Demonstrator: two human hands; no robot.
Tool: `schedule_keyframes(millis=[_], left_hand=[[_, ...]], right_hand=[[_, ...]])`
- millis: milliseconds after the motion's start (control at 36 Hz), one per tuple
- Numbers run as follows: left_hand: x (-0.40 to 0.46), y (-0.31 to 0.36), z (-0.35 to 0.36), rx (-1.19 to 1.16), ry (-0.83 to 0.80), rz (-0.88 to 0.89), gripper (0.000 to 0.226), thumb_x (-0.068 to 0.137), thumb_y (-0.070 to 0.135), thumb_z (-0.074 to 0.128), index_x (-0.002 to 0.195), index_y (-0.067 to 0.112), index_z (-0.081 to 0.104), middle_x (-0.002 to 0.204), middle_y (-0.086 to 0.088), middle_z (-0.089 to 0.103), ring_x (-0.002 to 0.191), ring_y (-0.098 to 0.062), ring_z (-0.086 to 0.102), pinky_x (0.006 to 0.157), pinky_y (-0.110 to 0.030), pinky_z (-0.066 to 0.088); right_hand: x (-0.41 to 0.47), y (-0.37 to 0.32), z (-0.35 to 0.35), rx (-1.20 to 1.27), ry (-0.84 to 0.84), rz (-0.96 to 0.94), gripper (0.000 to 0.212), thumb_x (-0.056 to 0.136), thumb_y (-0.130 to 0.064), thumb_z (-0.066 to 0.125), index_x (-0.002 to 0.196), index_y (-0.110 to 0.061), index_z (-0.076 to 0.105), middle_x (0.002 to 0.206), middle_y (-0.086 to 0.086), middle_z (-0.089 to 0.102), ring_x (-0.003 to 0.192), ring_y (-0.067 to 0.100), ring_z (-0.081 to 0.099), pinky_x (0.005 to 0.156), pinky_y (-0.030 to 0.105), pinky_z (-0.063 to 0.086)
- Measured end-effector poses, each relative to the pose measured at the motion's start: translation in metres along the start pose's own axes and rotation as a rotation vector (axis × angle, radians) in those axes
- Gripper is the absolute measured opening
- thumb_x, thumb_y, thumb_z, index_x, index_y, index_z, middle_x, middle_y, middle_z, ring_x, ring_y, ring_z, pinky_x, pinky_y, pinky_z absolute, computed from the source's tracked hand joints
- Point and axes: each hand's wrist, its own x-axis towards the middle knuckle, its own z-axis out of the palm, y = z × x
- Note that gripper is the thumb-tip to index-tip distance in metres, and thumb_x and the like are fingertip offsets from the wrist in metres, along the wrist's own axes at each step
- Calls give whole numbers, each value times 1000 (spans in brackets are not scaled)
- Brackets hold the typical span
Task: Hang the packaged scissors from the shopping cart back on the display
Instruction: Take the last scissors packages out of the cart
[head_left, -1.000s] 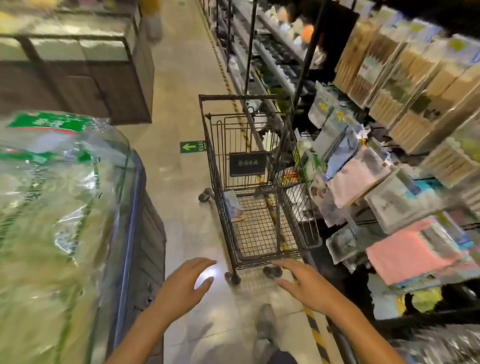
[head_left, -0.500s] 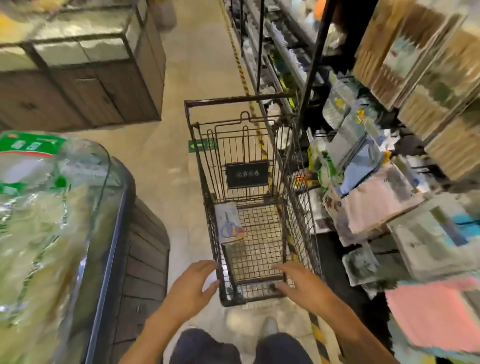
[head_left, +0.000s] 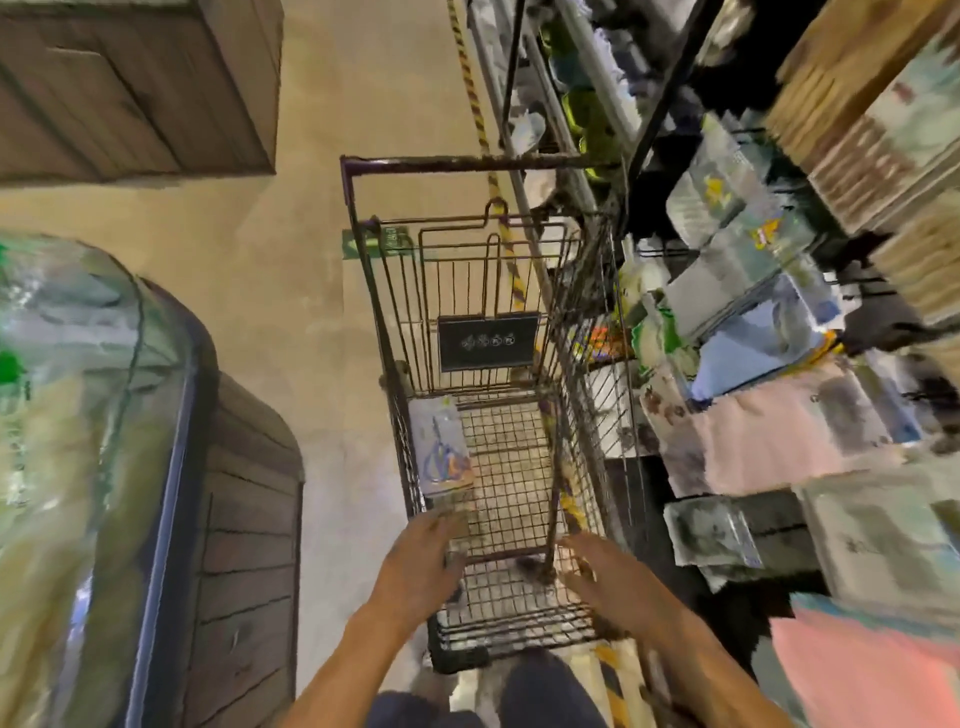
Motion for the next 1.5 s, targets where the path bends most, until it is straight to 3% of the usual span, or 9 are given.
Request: schedule_keyframes(millis=[167,333,611,722,778,944,1028,1222,1500], left_hand=[[39,-15,13,33,-65,-42,51,97,26,56,147,22,47,151,-5,47,139,-25,43,113,-32,35],[89,-19,29,5,-103,-165,53,99,30,50,151,21,41,154,-1,42,140,-21,39,112,-29,35],[179,-66,100,-57,-146,-362,56,93,27,59,147,24,42,149,-2,43,136,-20,42,109,-26,36],[204,-89,122,-125,-51,-411,47,93,18,62,139,18,51,135,2,52,117,-3,50,97,-9,37],[213,-103,133,-89,0,-404,53,89,21,61,142,22,51,141,0,50,127,-15,50,107,-20,37],[226,-121,148,-42,165,-397,56,81,22,69,136,21,56,135,-6,56,125,-19,48,106,-31,42],[225,-119,150,-57,241,-349,61,76,13,79,132,20,56,128,-3,58,118,-13,44,99,-29,43],[223,-123,156,-63,303,-335,59,77,10,78,132,16,57,132,-5,58,124,-16,46,102,-30,39],[227,-119,152,-156,265,-407,56,88,15,68,141,22,51,144,6,48,135,-15,43,105,-33,45]], right_hand=[[49,0,-13,-1,-25,5,52,102,-42,53,150,-24,44,149,-7,49,141,12,42,112,23,31],[121,8,-19,13,-133,-11,56,101,-44,51,152,-25,39,159,-5,39,147,14,33,122,37,28],[265,48,15,11,-270,39,45,103,-34,55,144,-17,49,137,3,56,116,19,61,83,18,41],[315,50,40,-13,-271,49,44,102,-20,53,145,-13,46,139,12,56,126,32,55,102,38,45],[345,50,54,-22,-277,28,45,102,-20,51,146,-12,45,141,12,54,129,33,53,105,40,43],[417,41,96,-64,-127,-153,36,94,-35,55,125,-19,60,120,7,63,100,25,62,72,33,52],[432,12,104,55,4,-118,33,94,-39,58,121,-21,59,113,1,61,103,21,59,76,31,50],[452,-17,134,230,123,72,84,80,-37,82,147,-24,34,136,5,47,128,25,45,95,38,52],[444,-6,116,539,88,48,72,84,-25,79,142,-28,36,118,-6,69,93,19,70,76,36,61]])
